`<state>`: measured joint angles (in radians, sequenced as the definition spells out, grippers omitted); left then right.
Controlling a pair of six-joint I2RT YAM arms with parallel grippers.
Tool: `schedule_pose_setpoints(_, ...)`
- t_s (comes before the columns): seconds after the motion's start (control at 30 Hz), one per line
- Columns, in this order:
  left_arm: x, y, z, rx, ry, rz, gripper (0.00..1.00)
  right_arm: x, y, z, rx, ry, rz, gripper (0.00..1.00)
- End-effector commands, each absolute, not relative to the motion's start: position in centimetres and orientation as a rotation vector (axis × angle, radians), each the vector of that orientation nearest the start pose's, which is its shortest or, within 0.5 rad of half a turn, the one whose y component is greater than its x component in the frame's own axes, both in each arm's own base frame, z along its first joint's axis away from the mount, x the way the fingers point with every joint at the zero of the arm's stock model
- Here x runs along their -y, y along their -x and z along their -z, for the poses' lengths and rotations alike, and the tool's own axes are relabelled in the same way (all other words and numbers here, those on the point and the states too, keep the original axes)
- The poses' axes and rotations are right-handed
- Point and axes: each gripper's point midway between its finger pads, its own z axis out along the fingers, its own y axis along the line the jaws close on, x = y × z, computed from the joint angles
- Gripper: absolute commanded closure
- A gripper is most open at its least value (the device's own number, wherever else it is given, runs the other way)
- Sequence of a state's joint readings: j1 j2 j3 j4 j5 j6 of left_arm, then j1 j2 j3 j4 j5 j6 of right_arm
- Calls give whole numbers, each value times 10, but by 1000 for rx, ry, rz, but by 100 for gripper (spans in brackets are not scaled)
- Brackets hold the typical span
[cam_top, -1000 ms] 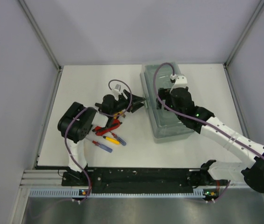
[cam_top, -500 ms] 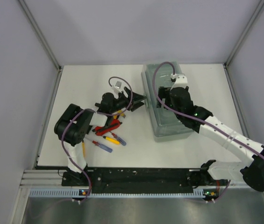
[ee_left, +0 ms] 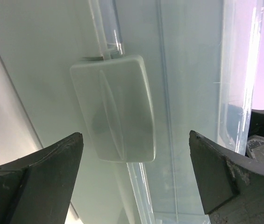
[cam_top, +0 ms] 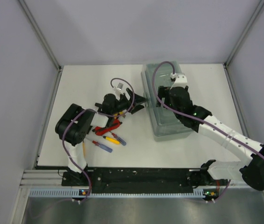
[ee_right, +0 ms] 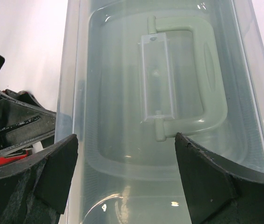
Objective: Pack the tool kit
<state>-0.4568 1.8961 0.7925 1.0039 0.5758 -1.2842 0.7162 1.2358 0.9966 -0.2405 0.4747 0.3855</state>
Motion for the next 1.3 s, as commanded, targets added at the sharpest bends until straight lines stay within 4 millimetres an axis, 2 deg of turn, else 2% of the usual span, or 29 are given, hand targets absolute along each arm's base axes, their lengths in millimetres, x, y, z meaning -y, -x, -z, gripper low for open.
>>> schedule_pose_setpoints(0.0,332,-365,-171,-1815,228,1807,2,-170,-251,-71,-2544,263,-18,18)
schedule_pose_setpoints(0.27,330,-371,-181,-1658,293,1913,2,-179,-245,-62,-2572,245,-95,18)
schedule_pose_setpoints(0.6,336,-365,-224,-1511,278,2067,2,-184,-244,-59,-2582,235,-128,18)
schedule_pose_setpoints(0.67,336,-363,-228,-1491,271,2090,7,-185,-244,-58,-2582,239,-128,18)
schedule_pose_setpoints(0.7,337,-363,-228,-1494,277,2100,13,-186,-244,-58,-2582,236,-134,18)
schedule_pose_setpoints(0.83,339,-361,-225,-1505,257,2102,27,-185,-244,-57,-2587,239,-127,18)
schedule_pose_setpoints(0.97,343,-359,-220,-1530,229,2091,36,-186,-244,-56,-2587,243,-127,19)
schedule_pose_setpoints(1.0,345,-357,-217,-1546,224,2087,35,-186,-244,-56,-2587,243,-127,19)
schedule_pose_setpoints(1.07,349,-357,-210,-1581,211,2073,16,-186,-244,-55,-2590,243,-126,19)
schedule_pose_setpoints(1.13,352,-356,-203,-1611,203,2054,5,-186,-244,-54,-2592,245,-123,19)
schedule_pose_setpoints(1.27,362,-353,-193,-1645,181,2055,3,-185,-243,-52,-2598,244,-125,19)
